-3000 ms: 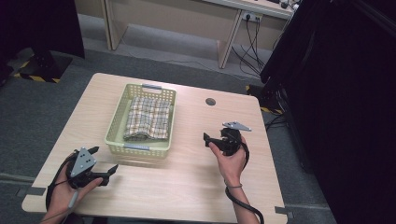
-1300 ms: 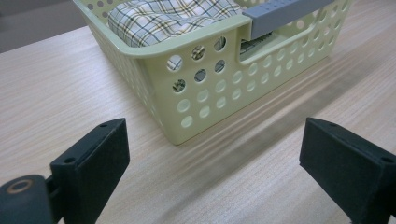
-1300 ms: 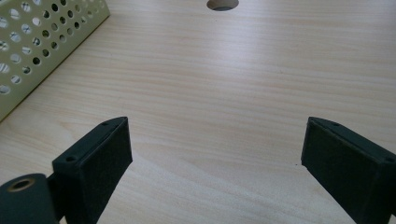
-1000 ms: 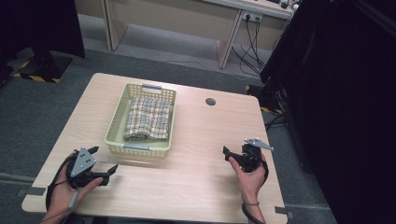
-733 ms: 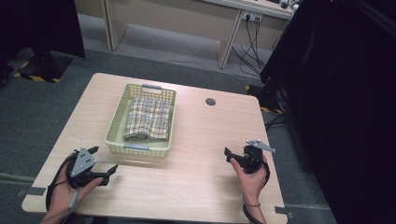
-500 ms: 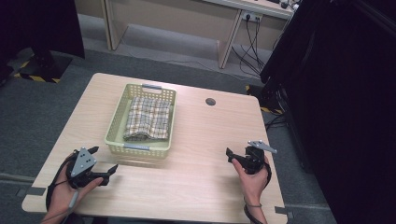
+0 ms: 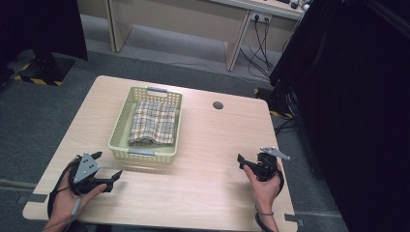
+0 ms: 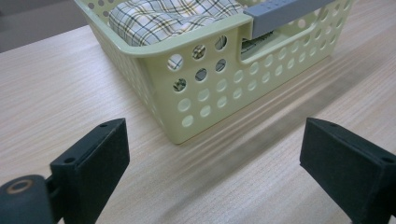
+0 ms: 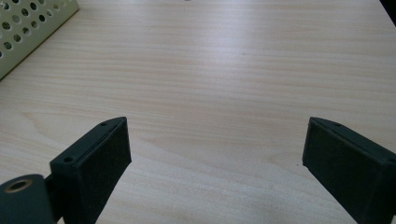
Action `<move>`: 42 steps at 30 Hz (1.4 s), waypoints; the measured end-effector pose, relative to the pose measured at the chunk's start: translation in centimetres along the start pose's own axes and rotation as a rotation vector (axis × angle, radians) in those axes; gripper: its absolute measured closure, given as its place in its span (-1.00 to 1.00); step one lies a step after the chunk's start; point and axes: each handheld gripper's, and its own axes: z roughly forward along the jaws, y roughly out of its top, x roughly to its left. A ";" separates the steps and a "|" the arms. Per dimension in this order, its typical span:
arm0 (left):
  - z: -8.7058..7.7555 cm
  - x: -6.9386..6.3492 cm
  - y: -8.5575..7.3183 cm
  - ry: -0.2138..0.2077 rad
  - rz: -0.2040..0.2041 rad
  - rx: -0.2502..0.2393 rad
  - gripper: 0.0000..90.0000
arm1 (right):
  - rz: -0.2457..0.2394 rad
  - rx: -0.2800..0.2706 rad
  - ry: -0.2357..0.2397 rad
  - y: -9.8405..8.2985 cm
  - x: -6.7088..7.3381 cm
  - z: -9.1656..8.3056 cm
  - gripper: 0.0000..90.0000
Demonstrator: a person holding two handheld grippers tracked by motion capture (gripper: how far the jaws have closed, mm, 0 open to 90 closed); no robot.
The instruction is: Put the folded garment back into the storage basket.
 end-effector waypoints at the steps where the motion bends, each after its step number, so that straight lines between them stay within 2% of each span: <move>1: 0.0 0.0 0.0 0.000 0.000 0.000 -0.82 | 0.000 0.001 -0.002 0.0 -0.1 0.0 -0.81; 13: 0.0 0.0 0.0 0.000 -0.002 -0.001 -0.83 | 0.014 0.004 -0.018 -0.5 -0.9 0.3 -0.81; 42: 0.0 0.0 0.0 0.000 -0.001 -0.001 -0.83 | 0.030 -0.002 -0.040 -1.0 -1.9 0.6 -0.82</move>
